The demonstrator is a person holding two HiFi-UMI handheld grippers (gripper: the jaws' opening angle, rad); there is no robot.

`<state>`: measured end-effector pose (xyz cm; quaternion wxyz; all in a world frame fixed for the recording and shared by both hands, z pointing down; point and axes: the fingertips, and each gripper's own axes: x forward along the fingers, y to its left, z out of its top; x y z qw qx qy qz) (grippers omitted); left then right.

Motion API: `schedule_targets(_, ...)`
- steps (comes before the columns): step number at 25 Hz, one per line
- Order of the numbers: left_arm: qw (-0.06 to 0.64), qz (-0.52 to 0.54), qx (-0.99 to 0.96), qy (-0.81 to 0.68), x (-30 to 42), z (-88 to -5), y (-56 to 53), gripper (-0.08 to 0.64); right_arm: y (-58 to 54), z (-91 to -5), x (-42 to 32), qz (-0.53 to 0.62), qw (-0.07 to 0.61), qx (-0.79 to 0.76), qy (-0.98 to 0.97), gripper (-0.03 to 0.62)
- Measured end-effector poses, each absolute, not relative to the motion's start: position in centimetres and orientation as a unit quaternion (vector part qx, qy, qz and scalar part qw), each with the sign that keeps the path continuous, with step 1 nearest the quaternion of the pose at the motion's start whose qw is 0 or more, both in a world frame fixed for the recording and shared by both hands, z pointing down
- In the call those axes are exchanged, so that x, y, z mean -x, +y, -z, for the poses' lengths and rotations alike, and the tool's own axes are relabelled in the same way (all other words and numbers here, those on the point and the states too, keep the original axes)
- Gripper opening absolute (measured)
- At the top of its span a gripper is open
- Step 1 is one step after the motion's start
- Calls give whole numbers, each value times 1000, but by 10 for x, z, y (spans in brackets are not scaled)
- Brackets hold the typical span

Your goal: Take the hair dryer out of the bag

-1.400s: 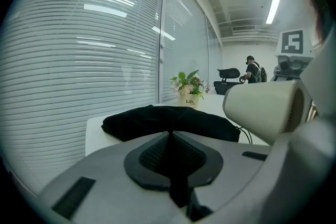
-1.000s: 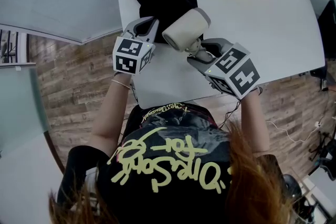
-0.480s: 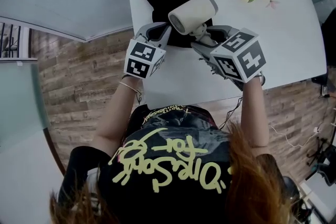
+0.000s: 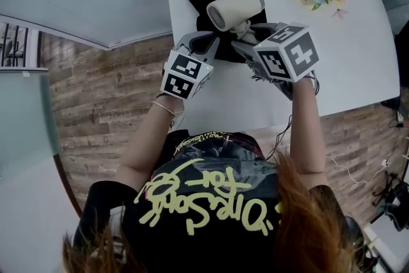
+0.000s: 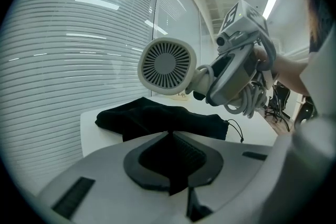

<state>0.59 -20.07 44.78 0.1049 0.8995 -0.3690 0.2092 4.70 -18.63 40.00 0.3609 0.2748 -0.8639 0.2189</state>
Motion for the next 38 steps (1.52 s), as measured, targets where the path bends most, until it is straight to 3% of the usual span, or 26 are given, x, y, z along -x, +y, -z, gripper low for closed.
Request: schedule_targets(38,98,-253,-905,-329,-3,-461,-192,23,-250,-472,-19,-277,387,-301,-826,189)
